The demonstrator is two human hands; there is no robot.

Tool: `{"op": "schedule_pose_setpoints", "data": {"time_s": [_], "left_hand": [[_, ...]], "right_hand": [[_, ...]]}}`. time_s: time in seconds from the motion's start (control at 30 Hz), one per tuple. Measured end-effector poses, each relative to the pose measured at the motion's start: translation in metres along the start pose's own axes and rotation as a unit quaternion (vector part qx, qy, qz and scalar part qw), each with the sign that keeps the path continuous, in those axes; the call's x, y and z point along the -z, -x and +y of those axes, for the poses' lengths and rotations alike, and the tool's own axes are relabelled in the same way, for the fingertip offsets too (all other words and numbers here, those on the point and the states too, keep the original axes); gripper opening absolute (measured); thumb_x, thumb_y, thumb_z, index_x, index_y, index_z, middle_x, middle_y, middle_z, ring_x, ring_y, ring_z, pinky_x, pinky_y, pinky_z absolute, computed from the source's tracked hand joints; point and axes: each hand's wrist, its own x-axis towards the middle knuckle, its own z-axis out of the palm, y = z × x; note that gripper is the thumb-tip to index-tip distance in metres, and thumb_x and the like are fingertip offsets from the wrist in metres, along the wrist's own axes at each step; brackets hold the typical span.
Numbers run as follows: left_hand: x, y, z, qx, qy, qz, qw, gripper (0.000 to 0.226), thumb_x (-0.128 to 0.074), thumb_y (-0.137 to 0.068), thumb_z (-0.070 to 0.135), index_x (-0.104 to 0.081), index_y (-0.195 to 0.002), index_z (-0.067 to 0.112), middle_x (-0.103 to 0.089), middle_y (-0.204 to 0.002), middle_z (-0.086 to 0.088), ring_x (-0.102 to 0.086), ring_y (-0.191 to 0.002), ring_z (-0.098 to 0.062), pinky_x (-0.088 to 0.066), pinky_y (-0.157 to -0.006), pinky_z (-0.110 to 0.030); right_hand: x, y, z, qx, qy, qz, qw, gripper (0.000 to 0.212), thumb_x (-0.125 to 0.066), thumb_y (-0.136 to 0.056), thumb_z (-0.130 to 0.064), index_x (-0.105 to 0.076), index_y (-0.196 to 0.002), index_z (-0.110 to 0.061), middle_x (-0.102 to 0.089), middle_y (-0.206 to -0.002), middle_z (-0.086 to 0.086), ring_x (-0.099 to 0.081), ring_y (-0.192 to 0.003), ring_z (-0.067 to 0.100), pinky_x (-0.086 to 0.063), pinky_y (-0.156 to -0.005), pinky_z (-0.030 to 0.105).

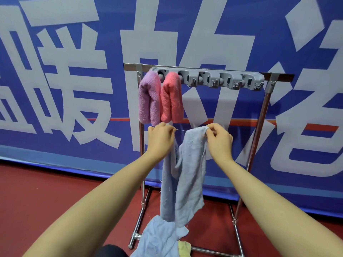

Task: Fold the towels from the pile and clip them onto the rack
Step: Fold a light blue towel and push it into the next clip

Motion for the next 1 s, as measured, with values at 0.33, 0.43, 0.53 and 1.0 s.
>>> {"op": "schedule_pose_setpoints", "data": {"time_s": [0.33,0.43,0.53,1.0], "left_hand": [[0.017,-0.028,-0.016,0.076,0.072,0.049,0.993,0.029,-0.046,-0.092,0.009,-0.069,-0.11,0.014,-0.068,-0.112,-0.006,-0.059,-0.108,-0.025,-0.041,-0.096,-0.037],[0.018,-0.028,-0.018,0.115,0.126,0.05,0.984,0.035,-0.044,-0.086,-0.001,-0.072,-0.1,0.013,-0.071,-0.106,-0.005,-0.063,-0.104,-0.024,-0.044,-0.099,-0.041],[0.018,-0.027,-0.015,0.156,0.15,0.041,0.975,0.044,-0.037,-0.079,-0.007,-0.073,-0.091,0.014,-0.072,-0.099,-0.004,-0.062,-0.101,-0.025,-0.042,-0.1,-0.043],[0.025,-0.038,-0.026,0.173,-0.022,-0.039,0.984,0.016,-0.038,-0.08,-0.009,-0.043,-0.086,0.006,-0.043,-0.113,-0.022,-0.042,-0.104,-0.04,-0.033,-0.085,-0.041]], "right_hand": [[0.016,-0.028,0.0,-0.147,-0.118,0.105,0.976,0.025,-0.045,-0.083,-0.001,-0.067,-0.091,-0.007,-0.064,-0.087,0.001,-0.059,-0.086,0.019,-0.042,-0.064,0.024],[0.02,-0.031,0.002,-0.173,-0.159,0.119,0.965,0.027,-0.044,-0.082,0.0,-0.067,-0.087,-0.012,-0.064,-0.085,-0.002,-0.059,-0.086,0.016,-0.043,-0.063,0.02],[0.021,-0.032,0.003,-0.179,-0.199,0.129,0.955,0.025,-0.046,-0.083,-0.002,-0.067,-0.085,-0.014,-0.065,-0.087,-0.002,-0.06,-0.087,0.015,-0.045,-0.07,0.022],[0.031,-0.04,0.027,-0.058,0.096,0.087,0.99,0.046,-0.046,-0.084,0.012,-0.053,-0.127,-0.003,-0.04,-0.126,0.016,-0.044,-0.113,0.034,-0.037,-0.104,0.044]]}}
